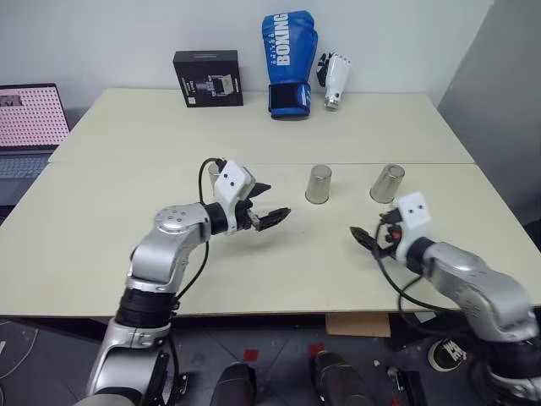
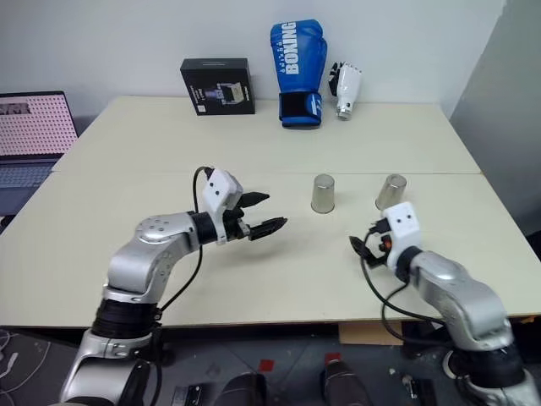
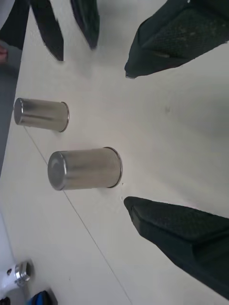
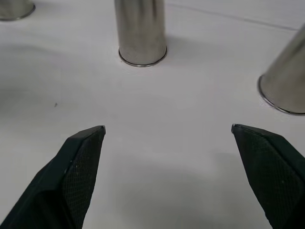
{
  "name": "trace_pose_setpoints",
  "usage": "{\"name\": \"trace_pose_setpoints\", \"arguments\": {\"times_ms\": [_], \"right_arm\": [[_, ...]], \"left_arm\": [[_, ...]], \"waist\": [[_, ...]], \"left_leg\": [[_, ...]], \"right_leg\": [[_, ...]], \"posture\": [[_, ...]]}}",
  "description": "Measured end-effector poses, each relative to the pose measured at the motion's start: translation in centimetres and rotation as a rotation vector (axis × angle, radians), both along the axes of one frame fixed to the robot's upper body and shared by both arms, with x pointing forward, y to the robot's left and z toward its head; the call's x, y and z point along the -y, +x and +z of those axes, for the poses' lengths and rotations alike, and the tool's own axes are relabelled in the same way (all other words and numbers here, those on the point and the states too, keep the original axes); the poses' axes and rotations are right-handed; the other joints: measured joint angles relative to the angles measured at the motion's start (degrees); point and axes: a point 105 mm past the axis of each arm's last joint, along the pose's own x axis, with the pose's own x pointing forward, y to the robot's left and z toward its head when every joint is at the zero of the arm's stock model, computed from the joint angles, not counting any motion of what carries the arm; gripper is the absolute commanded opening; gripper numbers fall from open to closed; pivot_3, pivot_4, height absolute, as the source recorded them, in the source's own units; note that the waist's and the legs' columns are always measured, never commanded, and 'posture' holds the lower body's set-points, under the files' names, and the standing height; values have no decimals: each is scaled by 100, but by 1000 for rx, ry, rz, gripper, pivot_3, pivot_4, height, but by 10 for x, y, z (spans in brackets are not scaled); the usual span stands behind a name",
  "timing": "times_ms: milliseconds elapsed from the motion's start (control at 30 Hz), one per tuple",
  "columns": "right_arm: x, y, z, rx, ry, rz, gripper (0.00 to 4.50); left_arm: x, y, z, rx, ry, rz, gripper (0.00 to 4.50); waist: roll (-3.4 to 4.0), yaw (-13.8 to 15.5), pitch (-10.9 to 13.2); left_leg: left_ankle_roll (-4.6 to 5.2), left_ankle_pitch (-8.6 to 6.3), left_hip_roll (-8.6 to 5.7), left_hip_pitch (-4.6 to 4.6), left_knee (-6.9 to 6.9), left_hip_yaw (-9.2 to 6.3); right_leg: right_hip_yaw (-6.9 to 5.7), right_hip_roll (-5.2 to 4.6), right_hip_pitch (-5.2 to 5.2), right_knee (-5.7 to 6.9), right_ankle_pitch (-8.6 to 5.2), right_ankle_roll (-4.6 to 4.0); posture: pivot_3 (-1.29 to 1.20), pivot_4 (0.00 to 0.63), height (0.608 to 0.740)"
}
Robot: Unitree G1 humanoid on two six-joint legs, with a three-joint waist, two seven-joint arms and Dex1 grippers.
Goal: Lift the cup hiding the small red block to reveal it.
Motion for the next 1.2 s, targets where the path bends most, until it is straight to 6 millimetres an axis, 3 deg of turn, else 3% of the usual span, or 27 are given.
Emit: {"name": "trace_pose_setpoints", "arguments": {"times_ms": [67,267,500,667,767,933,1067,1133,1200], "right_arm": [[-11,25,-2,27,-4,-1,4500],[-36,66,-2,55,1,41,4500],[-49,82,-3,69,-4,81,4500],[-61,91,8,96,32,102,4500],[-66,93,13,112,40,114,3986],[-70,90,9,113,47,158,2737],[-69,90,12,120,61,171,2628],[-67,92,27,168,72,165,2628],[-60,98,60,272,77,127,2628]], "left_arm": [[-6,-7,5,3,-2,5,4449],[-22,-22,3,28,36,88,4449],[-15,-26,7,62,23,92,4449],[-10,-27,7,63,13,86,4449],[-8,-27,9,66,3,85,4500],[-4,-29,7,59,18,57,4500],[-3,-31,7,56,29,35,4500],[-3,-31,7,56,32,32,4500],[-3,-31,8,57,32,26,4500]], "waist": [[0,-7,0],[0,19,0],[0,44,0],[0,-22,0],[0,-56,0],[1,-77,0],[3,-91,2],[8,-90,5],[10,-90,6]], "left_leg": [[0,0,1,-3,1,-7],[0,-1,2,-10,-20,-12],[0,-1,2,-8,-17,-19],[0,0,3,-2,-16,-21],[-1,0,2,-3,-17,-21],[-1,-1,2,-4,-18,-21],[-1,0,2,-3,-18,-22],[-1,0,1,-5,-17,-22],[-1,0,1,-5,-17,-22]], "right_leg": [[-8,0,2,1,5,9],[-16,-2,-2,-8,6,8],[-25,-2,0,-3,4,3],[-26,0,1,6,4,5],[-26,0,1,4,4,4],[-25,0,0,4,4,3],[-25,0,-1,7,4,4],[-25,0,-2,7,3,5],[-24,0,-2,7,3,6]], "posture": [[0,150,740],[0,150,740],[0,150,740],[0,150,740],[0,150,740],[0,150,740],[0,150,740],[0,150,740],[0,150,740]]}}
